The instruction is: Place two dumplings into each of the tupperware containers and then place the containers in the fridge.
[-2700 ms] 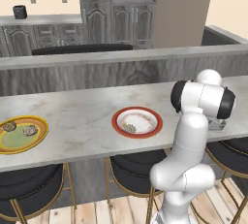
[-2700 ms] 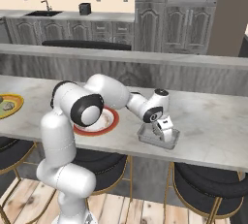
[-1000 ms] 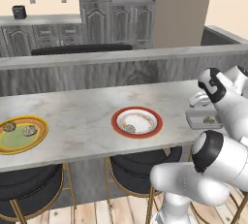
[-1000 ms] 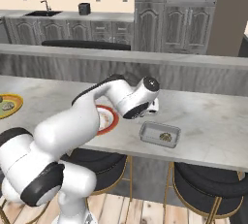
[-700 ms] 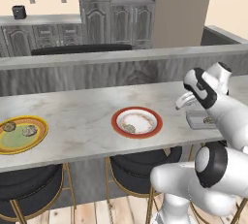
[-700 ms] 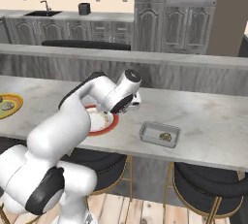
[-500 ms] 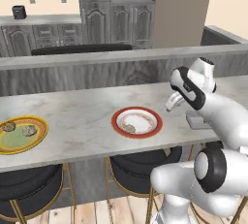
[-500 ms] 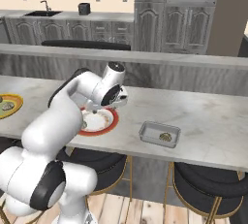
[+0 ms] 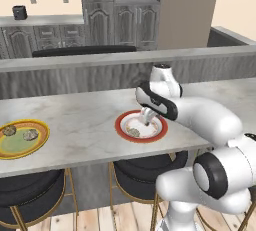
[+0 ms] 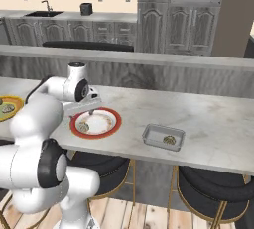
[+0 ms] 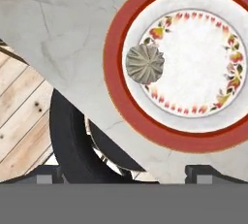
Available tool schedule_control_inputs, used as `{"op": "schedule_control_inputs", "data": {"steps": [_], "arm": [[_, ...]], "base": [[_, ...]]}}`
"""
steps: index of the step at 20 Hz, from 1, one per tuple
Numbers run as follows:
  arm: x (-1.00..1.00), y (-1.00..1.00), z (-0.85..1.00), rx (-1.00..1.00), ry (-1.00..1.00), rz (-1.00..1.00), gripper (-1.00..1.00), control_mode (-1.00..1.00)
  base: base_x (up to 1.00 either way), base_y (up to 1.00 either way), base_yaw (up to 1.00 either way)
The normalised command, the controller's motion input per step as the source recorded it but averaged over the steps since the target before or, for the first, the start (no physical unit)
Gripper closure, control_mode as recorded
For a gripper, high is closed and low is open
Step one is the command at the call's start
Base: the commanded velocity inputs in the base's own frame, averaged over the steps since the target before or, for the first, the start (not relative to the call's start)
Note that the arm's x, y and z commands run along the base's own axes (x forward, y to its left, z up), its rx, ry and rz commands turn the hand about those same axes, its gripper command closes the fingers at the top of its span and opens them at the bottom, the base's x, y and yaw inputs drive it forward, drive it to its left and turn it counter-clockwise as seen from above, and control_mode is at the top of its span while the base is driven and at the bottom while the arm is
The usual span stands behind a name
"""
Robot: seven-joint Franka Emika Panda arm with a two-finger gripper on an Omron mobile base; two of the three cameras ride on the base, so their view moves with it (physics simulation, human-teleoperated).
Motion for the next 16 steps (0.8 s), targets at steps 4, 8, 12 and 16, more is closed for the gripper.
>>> {"op": "schedule_control_inputs", "data": {"steps": [4,8,12,16], "arm": [[0.33,0.88,-0.66,0.00,0.02,-0.19,-1.00,-1.00],[0.54,0.00,-0.39,0.06,0.06,-0.05,-1.00,-1.00],[0.57,-0.18,-0.11,0.07,0.00,0.00,-1.00,-1.00],[0.19,0.17,-0.78,0.00,0.14,0.00,-1.00,-1.00]], "base": [[0.00,0.00,0.00],[0.00,0.00,0.00],[0.00,0.00,0.00],[0.00,0.00,0.00]]}}
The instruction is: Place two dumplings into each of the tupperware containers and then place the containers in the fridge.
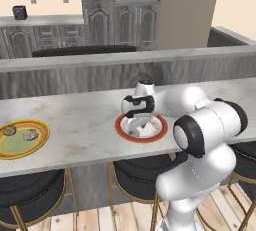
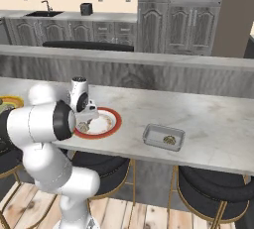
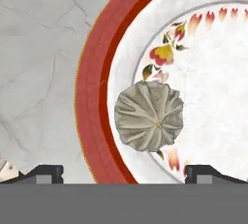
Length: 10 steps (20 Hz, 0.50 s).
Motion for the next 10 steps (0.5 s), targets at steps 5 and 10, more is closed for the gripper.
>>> {"op": "schedule_control_inputs", "data": {"steps": [5,10], "arm": [[0.28,0.03,-0.47,0.00,0.09,0.00,-1.00,-1.00],[0.28,0.05,-0.07,0.00,0.00,0.00,-1.00,-1.00]], "base": [[0.00,0.00,0.00],[0.00,0.00,0.00]]}}
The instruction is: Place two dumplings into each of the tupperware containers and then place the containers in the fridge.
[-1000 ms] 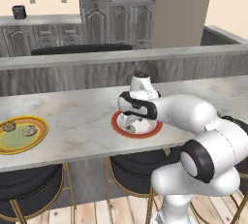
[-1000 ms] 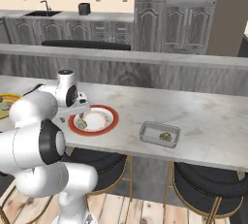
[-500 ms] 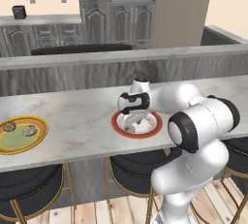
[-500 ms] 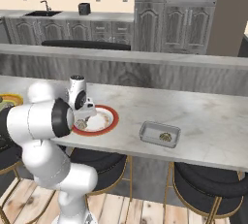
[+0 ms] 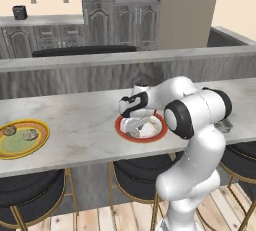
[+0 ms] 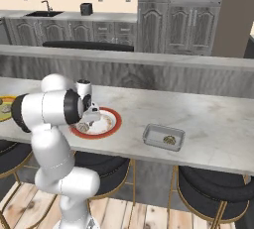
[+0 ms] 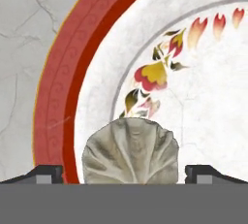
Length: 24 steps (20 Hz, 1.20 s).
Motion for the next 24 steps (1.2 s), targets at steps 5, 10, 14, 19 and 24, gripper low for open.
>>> {"op": "schedule_control_inputs", "data": {"steps": [5,10,14,19,24], "arm": [[0.18,-0.03,-0.71,0.00,0.04,0.00,-1.00,-1.00],[-0.03,-0.27,-0.79,0.00,0.12,-0.05,1.00,-1.00],[-0.41,-0.43,-0.54,0.00,0.21,-0.16,1.00,-1.00],[-0.45,-0.30,0.24,0.00,0.03,-0.27,1.00,-1.00],[-0.06,-0.65,0.93,-0.09,-0.04,-0.45,1.00,-1.00]], "base": [[0.00,0.00,0.00],[0.00,0.00,0.00],[0.00,0.00,0.00],[0.00,0.00,0.00],[0.00,0.00,0.00]]}}
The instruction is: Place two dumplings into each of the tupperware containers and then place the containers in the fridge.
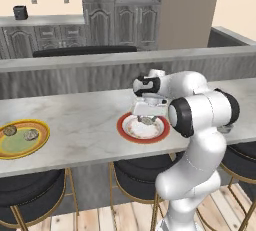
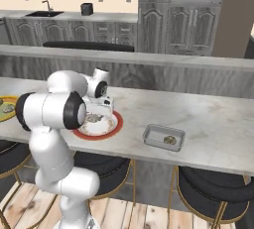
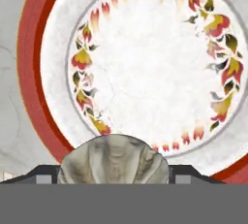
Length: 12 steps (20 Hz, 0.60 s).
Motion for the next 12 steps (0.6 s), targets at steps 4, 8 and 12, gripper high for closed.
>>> {"op": "schedule_control_inputs", "data": {"steps": [4,8,12], "arm": [[0.00,-0.97,0.56,-0.16,-0.06,-0.42,1.00,-1.00],[0.00,-1.00,0.27,-0.11,-0.04,-0.34,1.00,-1.00],[0.00,-1.00,0.01,-0.01,0.00,-0.23,1.00,-1.00]], "base": [[0.00,0.00,0.00],[0.00,0.00,0.00],[0.00,0.00,0.00]]}}
